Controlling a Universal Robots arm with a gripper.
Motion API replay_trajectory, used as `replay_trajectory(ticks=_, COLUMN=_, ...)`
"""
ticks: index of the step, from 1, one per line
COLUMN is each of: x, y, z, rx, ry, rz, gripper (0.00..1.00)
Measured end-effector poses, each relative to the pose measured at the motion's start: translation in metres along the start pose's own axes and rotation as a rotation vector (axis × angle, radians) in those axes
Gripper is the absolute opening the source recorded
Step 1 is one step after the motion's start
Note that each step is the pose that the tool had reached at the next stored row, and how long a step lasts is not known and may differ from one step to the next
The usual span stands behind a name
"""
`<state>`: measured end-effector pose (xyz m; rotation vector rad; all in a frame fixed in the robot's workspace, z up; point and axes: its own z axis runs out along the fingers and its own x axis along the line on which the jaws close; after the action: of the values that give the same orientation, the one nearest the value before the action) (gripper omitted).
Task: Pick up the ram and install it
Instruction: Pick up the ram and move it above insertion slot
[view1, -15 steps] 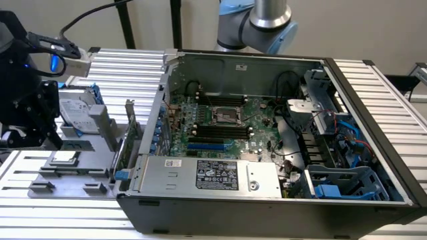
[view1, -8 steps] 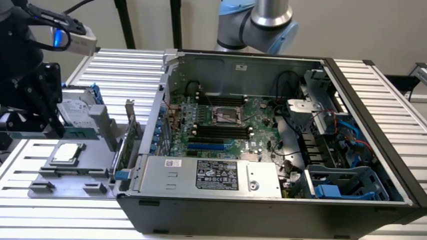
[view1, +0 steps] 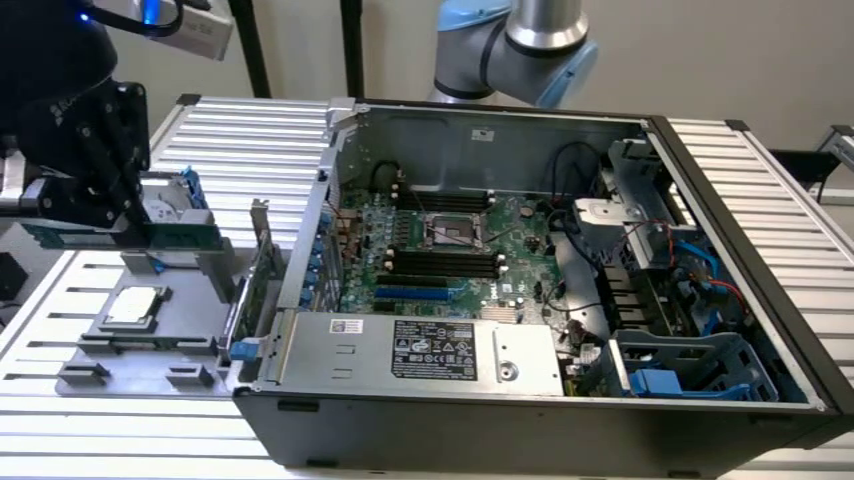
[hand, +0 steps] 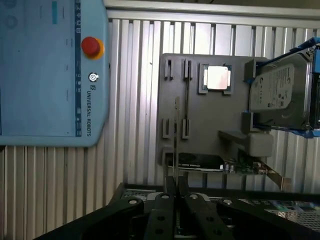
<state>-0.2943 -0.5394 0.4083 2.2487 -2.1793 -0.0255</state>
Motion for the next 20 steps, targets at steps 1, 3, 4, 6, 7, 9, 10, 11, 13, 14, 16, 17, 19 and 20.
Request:
replay_trajectory(ticks=1, x=0.000, y=-0.0044, z=-0.0024, rx=-0.0002, ry=0.0000, rz=0.000, gripper=0.14)
replay_trajectory(ticks=3, x=0.000, y=-0.0133, z=-0.0058, rx=-0.0003, ry=-0.0006, rz=0.000, gripper=0.14)
replay_trajectory(ticks=4, x=0.000, y=-0.0173, z=-0.0070, rx=-0.0003, ry=-0.0010, rz=0.000, gripper=0.14)
replay_trajectory(ticks=6, x=-0.001, y=-0.0256, z=-0.0089, rx=-0.0002, ry=-0.0019, rz=0.000, gripper=0.14)
replay_trajectory(ticks=7, x=-0.001, y=-0.0297, z=-0.0095, rx=-0.0002, ry=-0.0022, rz=0.000, gripper=0.14)
replay_trajectory(ticks=9, x=-0.001, y=-0.0377, z=-0.0104, rx=-0.0002, ry=-0.0030, rz=0.000, gripper=0.14)
replay_trajectory(ticks=10, x=-0.002, y=-0.0417, z=-0.0106, rx=-0.0002, ry=-0.0035, rz=0.000, gripper=0.14)
replay_trajectory(ticks=11, x=-0.002, y=-0.0457, z=-0.0107, rx=-0.0002, ry=-0.0041, rz=0.000, gripper=0.14)
replay_trajectory(ticks=13, x=-0.003, y=-0.0538, z=-0.0109, rx=-0.0001, ry=-0.0053, rz=0.000, gripper=0.14)
replay_trajectory(ticks=14, x=-0.003, y=-0.0576, z=-0.0110, rx=-0.0002, ry=-0.0060, rz=0.000, gripper=0.14)
replay_trajectory(ticks=16, x=-0.004, y=-0.0651, z=-0.0111, rx=-0.0002, ry=-0.0070, rz=0.000, gripper=0.14)
replay_trajectory(ticks=17, x=-0.005, y=-0.0690, z=-0.0111, rx=-0.0001, ry=-0.0077, rz=0.000, gripper=0.14)
replay_trajectory(ticks=19, x=-0.006, y=-0.0765, z=-0.0113, rx=-0.0001, ry=-0.0088, rz=0.000, gripper=0.14)
replay_trajectory(ticks=20, x=-0.007, y=-0.0804, z=-0.0114, rx=-0.0002, ry=-0.0093, rz=0.000, gripper=0.14)
